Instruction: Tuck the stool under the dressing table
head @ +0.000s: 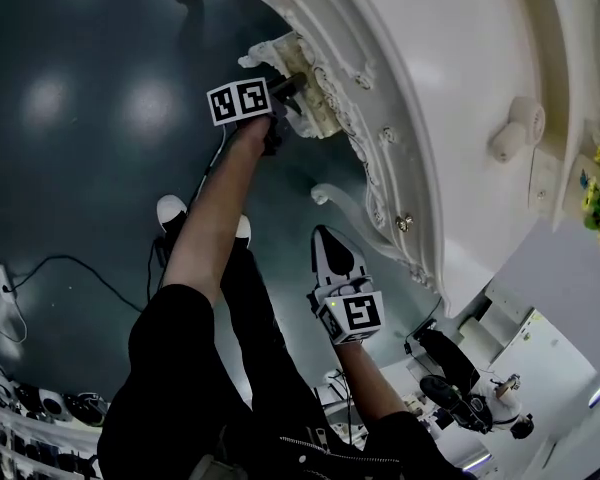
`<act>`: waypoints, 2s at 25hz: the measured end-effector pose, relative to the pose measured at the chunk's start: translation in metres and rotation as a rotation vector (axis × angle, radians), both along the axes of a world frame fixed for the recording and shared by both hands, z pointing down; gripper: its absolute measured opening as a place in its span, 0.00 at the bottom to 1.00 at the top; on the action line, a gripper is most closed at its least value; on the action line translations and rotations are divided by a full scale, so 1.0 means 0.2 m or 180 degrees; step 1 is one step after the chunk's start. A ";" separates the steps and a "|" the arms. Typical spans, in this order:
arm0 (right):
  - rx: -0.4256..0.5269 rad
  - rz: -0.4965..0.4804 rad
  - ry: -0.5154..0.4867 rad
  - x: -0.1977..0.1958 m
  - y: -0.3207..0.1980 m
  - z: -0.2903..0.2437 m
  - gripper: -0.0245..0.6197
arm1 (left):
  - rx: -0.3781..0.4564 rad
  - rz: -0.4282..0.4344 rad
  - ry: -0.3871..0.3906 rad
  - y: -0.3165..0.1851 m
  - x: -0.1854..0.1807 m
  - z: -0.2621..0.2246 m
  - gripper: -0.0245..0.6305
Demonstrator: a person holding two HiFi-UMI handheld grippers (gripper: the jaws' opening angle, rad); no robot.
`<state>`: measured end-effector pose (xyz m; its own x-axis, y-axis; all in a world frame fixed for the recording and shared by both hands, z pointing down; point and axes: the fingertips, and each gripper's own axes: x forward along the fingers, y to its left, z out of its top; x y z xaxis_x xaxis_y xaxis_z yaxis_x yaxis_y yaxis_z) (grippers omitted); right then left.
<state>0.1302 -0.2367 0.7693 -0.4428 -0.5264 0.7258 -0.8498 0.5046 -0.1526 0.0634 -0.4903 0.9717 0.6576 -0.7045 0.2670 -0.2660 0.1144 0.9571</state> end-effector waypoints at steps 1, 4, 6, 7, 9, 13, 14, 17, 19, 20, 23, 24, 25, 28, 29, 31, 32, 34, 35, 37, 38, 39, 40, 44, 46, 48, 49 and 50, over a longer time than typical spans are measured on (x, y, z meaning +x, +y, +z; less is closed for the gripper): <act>0.0010 0.0016 -0.0015 -0.01 -0.01 0.00 0.05 | 0.0036 0.0036 -0.0069 0.01 -0.01 -0.01 0.38; 0.0036 0.0062 -0.0072 -0.04 -0.02 0.00 0.05 | 0.0114 0.0200 -0.0335 0.11 -0.06 -0.03 0.32; 0.0074 0.0056 -0.0070 -0.08 -0.04 -0.03 0.05 | 0.0162 0.0367 -0.0506 0.21 -0.07 -0.05 0.23; 0.0101 0.0049 -0.0071 -0.10 -0.04 -0.05 0.05 | 0.0199 0.0433 -0.0577 0.25 -0.09 -0.07 0.18; 0.0135 0.0048 -0.0117 -0.14 -0.04 -0.09 0.05 | 0.0264 0.0467 -0.0646 0.33 -0.13 -0.12 0.11; 0.0173 0.0100 -0.0220 -0.21 -0.04 -0.18 0.05 | 0.0393 0.0573 -0.0917 0.45 -0.23 -0.28 0.08; 0.0194 0.0108 -0.0239 -0.23 -0.04 -0.21 0.05 | 0.0436 0.0650 -0.1051 0.48 -0.26 -0.33 0.08; 0.0257 0.0135 -0.0302 -0.27 -0.05 -0.31 0.05 | 0.0612 0.0824 -0.1471 0.56 -0.36 -0.52 0.07; 0.0297 0.0157 -0.0331 -0.27 -0.06 -0.40 0.05 | 0.0716 0.0868 -0.1605 0.61 -0.40 -0.67 0.07; 0.0325 0.0159 -0.0340 -0.27 -0.06 -0.46 0.05 | 0.0763 0.0879 -0.1637 0.63 -0.42 -0.75 0.07; 0.0437 0.0136 -0.0378 -0.27 -0.07 -0.63 0.05 | 0.0884 0.0914 -0.1844 0.69 -0.49 -0.99 0.07; 0.0474 0.0120 -0.0389 -0.27 -0.07 -0.68 0.05 | 0.0923 0.0911 -0.1938 0.71 -0.52 -1.07 0.07; 0.0509 0.0101 -0.0397 -0.27 -0.07 -0.74 0.05 | 0.0965 0.0900 -0.2029 0.73 -0.54 -1.16 0.07; 0.0677 0.0035 -0.0419 -0.26 -0.10 -0.93 0.05 | 0.1164 0.0893 -0.2318 0.76 -0.60 -1.47 0.07; 0.0735 0.0004 -0.0405 -0.26 -0.10 -0.99 0.05 | 0.1242 0.0913 -0.2394 0.78 -0.60 -1.58 0.07; 0.0845 -0.0079 -0.0346 -0.24 -0.09 -1.12 0.05 | 0.1403 0.0995 -0.2518 0.84 -0.58 -1.77 0.07; 0.0898 -0.0107 -0.0339 -0.23 -0.09 -1.18 0.05 | 0.1492 0.1042 -0.2582 0.87 -0.56 -1.86 0.07; 0.0985 -0.0078 -0.0404 -0.20 -0.11 -1.31 0.05 | 0.1665 0.1090 -0.2722 0.91 -0.54 -2.04 0.07; 0.1038 -0.0047 -0.0434 -0.17 -0.12 -1.38 0.05 | 0.1744 0.1089 -0.2786 0.92 -0.54 -2.13 0.07; 0.1183 -0.0004 -0.0466 -0.12 -0.15 -1.51 0.05 | 0.1911 0.1068 -0.2910 0.94 -0.52 -2.30 0.07; 0.1264 0.0005 -0.0478 -0.10 -0.16 -1.58 0.05 | 0.1998 0.1050 -0.2969 0.94 -0.52 -2.38 0.07; 0.1338 0.0005 -0.0489 -0.08 -0.17 -1.65 0.05 | 0.2075 0.1026 -0.3016 0.95 -0.51 -2.47 0.07; 0.1398 0.0000 -0.0499 -0.06 -0.16 -1.71 0.05 | 0.2133 0.0994 -0.3048 0.96 -0.50 -2.55 0.07; 0.1552 -0.0017 -0.0533 0.03 -0.11 -1.89 0.05 | 0.2243 0.0809 -0.3093 1.04 -0.47 -2.80 0.07; 0.1662 -0.0004 -0.0572 0.06 -0.12 -2.00 0.05 | 0.2343 0.0728 -0.3122 1.05 -0.46 -2.93 0.07; 0.1762 -0.0001 -0.0602 0.09 -0.11 -2.10 0.05 | 0.2441 0.0670 -0.3138 1.09 -0.44 -3.05 0.07; 0.1806 -0.0005 -0.0621 0.11 -0.10 -2.14 0.05 | 0.2487 0.0654 -0.3170 1.11 -0.43 -3.10 0.07; 0.1852 -0.0008 -0.0643 0.12 -0.10 -2.19 0.05 | 0.2536 0.0642 -0.3220 1.13 -0.42 -3.14 0.07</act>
<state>0.1546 -0.2568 0.3321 -0.5434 -0.8097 0.2214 -0.8315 0.5555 -0.0093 -0.0212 -0.2642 0.3427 0.5243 -0.8108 0.2602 -0.8503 -0.5147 0.1095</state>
